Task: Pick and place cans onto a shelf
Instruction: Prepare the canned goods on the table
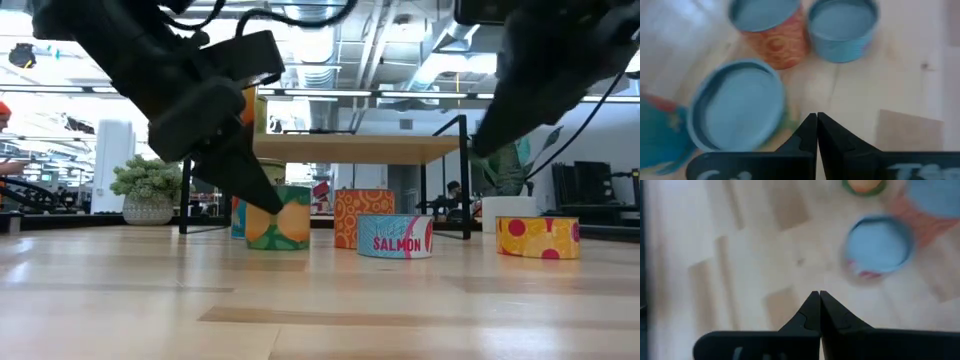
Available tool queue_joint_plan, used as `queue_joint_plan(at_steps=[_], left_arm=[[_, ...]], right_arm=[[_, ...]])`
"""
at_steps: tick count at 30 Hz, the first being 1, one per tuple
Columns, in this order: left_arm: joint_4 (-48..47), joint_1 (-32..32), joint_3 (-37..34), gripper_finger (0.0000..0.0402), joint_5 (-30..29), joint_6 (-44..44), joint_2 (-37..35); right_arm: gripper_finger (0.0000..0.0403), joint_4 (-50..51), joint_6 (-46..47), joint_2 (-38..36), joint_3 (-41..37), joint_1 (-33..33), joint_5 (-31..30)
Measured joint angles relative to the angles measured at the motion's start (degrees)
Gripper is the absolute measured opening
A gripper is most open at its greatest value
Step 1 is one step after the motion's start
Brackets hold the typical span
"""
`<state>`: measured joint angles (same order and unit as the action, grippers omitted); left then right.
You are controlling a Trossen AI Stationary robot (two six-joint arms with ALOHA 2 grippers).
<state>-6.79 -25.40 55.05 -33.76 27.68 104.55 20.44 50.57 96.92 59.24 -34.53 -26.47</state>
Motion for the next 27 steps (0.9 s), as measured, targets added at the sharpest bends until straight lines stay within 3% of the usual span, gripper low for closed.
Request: queue_joint_plan(at_steps=[4, 10, 17, 27], left_arm=[[-0.69, -0.28, 0.27, 0.0000, 2.39, 0.96, 0.00], [-12.23, -2.60, 4.43, 0.0000, 12.50, 5.77, 0.00], [-28.96, -6.17, 8.83, 0.0000, 9.15, 14.60, 0.00], [-32.48, -7.66, 8.98, 0.0000, 4.91, 20.06, 0.00]], right_arm=[[0.0012, -1.40, -0.47, 1.86, 0.00, 1.81, -6.46], [0.0012, -9.37, -10.44, 5.95, 0.00, 8.16, -1.83], [0.0012, -17.27, -18.95, 8.46, 0.03, 14.16, -0.18], [0.0012, -11.14, -19.60, 8.09, 0.04, 18.23, -3.66]])
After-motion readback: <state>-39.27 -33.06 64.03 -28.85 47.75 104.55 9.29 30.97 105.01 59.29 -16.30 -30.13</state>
